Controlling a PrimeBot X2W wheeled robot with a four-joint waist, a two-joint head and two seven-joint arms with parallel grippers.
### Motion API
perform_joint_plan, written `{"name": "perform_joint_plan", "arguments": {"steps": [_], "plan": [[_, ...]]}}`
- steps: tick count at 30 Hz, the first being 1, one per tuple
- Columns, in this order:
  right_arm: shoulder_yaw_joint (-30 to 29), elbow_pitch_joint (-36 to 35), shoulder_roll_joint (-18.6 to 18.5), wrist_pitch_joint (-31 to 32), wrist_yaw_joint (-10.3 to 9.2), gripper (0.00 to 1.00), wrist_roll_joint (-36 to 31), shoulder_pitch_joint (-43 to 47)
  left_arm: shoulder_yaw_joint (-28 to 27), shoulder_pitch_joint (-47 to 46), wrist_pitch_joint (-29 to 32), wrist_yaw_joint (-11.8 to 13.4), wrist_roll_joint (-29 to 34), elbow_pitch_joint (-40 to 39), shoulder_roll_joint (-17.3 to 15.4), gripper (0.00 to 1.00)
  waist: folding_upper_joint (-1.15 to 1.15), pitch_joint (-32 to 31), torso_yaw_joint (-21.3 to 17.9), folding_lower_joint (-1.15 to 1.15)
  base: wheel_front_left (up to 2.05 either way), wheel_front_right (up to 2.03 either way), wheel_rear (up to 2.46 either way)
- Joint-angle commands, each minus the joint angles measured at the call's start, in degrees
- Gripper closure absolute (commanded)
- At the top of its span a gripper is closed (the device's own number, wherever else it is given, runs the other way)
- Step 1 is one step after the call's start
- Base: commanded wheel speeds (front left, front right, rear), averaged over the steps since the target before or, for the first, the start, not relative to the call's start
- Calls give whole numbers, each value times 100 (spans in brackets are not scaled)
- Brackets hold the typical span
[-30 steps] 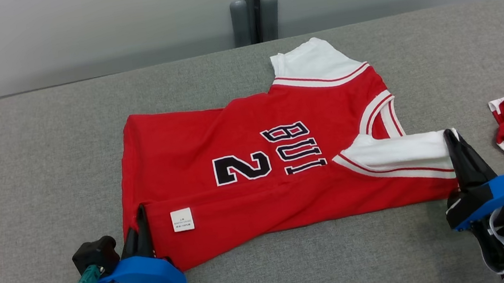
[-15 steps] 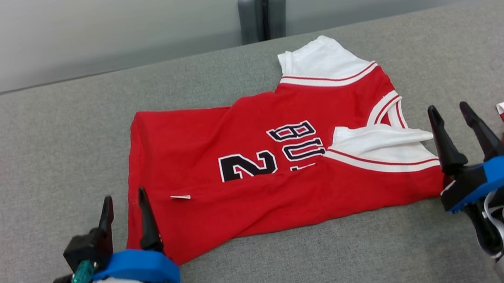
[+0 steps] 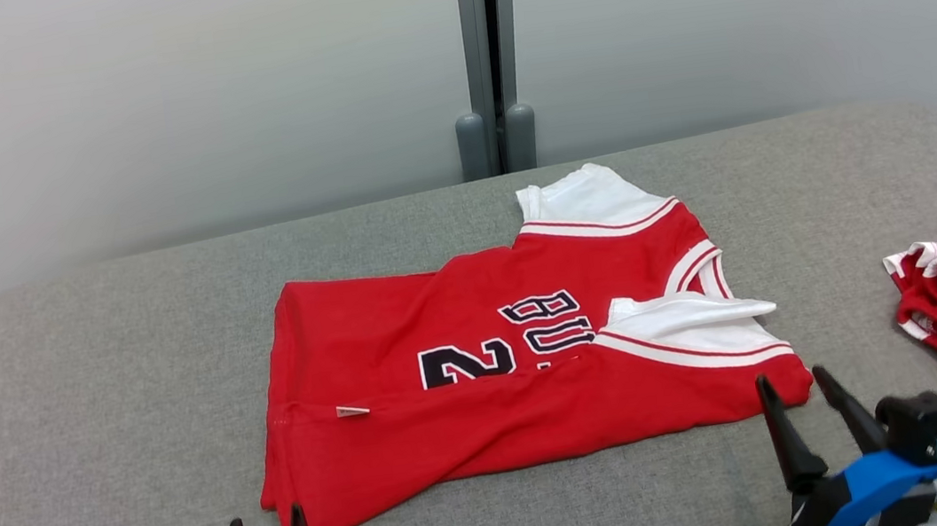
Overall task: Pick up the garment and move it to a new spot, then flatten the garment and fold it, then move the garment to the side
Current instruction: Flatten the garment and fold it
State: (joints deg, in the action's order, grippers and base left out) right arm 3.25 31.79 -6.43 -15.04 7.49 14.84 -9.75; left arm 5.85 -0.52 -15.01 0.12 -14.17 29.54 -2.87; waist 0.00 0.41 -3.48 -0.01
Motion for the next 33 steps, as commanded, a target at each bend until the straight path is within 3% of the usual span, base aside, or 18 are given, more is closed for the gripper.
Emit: {"name": "perform_joint_plan", "arguments": {"steps": [1,17,24,33], "plan": [[49,38,36,-16,0,0,-47,180,23,142,-23,-15,-85,-30,-8,0,0,-100,-27,1,0,0,0],[141,111,38,-16,0,0,63,200,151,119,-23,10,-293,37,-7,0,0,-90,-68,1,0,0,0],[242,115,-71,-16,0,0,163,3,68,-379,-23,6,-187,408,-5,0,0,382,-99,1,0,0,0],[244,17,-187,-16,0,0,372,-369,-180,-974,-23,283,-138,627,-3,0,0,1021,-150,1,0,0,0]]}}
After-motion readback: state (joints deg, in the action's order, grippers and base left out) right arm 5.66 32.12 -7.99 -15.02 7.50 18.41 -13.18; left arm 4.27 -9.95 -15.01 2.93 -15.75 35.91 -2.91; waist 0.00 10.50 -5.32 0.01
